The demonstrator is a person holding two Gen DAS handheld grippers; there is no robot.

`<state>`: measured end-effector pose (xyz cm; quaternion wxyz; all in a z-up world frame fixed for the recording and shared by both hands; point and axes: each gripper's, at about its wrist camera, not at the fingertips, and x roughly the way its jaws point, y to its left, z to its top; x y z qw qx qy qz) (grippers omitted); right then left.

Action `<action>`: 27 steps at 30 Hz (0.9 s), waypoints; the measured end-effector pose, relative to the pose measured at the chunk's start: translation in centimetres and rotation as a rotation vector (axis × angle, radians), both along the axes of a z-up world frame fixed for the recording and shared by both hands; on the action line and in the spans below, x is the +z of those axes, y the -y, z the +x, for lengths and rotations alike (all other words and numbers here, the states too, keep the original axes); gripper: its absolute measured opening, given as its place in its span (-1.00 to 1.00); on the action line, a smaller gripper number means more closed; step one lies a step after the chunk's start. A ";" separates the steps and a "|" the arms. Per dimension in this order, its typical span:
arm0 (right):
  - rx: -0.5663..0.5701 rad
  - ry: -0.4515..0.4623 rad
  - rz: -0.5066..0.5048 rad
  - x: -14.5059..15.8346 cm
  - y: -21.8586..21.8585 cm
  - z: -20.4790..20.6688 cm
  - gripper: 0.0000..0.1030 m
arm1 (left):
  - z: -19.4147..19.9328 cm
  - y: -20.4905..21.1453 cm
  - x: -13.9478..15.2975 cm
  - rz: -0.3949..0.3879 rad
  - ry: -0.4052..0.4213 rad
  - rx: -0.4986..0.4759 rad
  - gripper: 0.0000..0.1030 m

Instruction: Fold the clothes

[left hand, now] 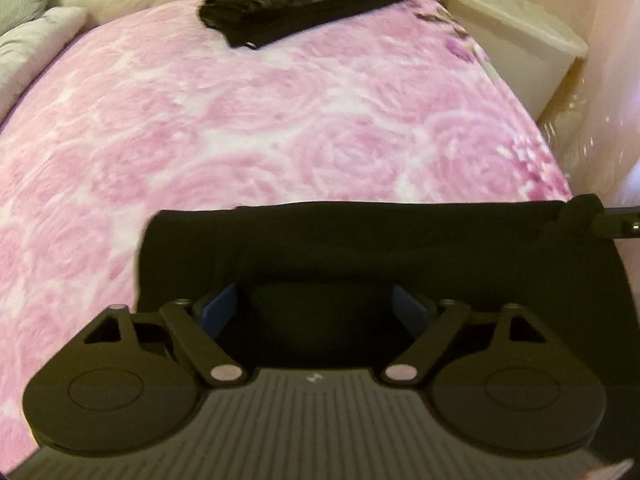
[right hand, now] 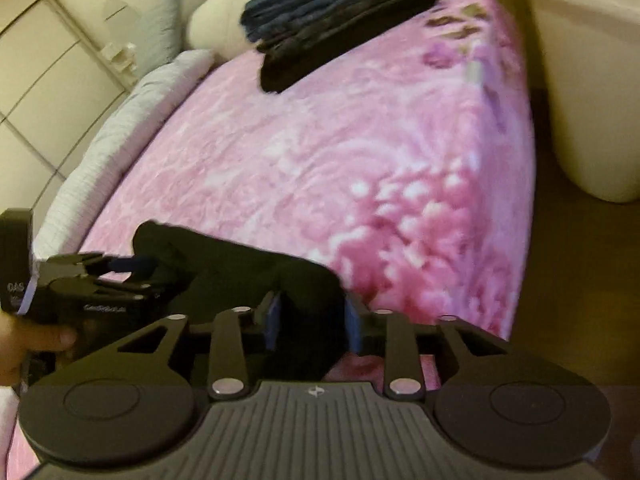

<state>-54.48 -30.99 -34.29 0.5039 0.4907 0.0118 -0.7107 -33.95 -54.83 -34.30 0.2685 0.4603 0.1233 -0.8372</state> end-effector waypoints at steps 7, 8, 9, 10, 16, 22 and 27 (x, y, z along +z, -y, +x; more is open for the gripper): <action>0.156 -0.169 -0.056 6.7 -3.3 7.8 -0.28 | 7.4 -3.5 3.7 0.000 -0.034 0.068 0.48; 0.202 -0.183 -0.041 6.2 -3.3 9.2 -0.29 | 8.0 -4.1 2.9 0.005 -0.002 0.063 0.48; 0.245 -0.199 -0.020 5.4 -3.2 10.4 -0.29 | 8.6 -4.6 1.8 0.007 0.037 0.057 0.49; 0.287 -0.214 0.001 4.7 -3.1 11.7 -0.30 | 9.0 -4.9 0.7 0.011 0.055 0.055 0.54; 0.434 -0.295 0.103 2.0 -3.6 16.3 -0.30 | 8.9 -5.0 0.1 -0.001 0.057 0.066 0.57; 0.417 -0.379 0.202 5.7 -4.9 16.8 0.50 | 12.8 -8.3 3.4 -0.017 0.063 0.106 0.56; 0.433 -0.443 0.222 9.2 -5.5 18.6 0.12 | 16.5 -12.2 5.4 -0.009 0.069 0.128 0.59</action>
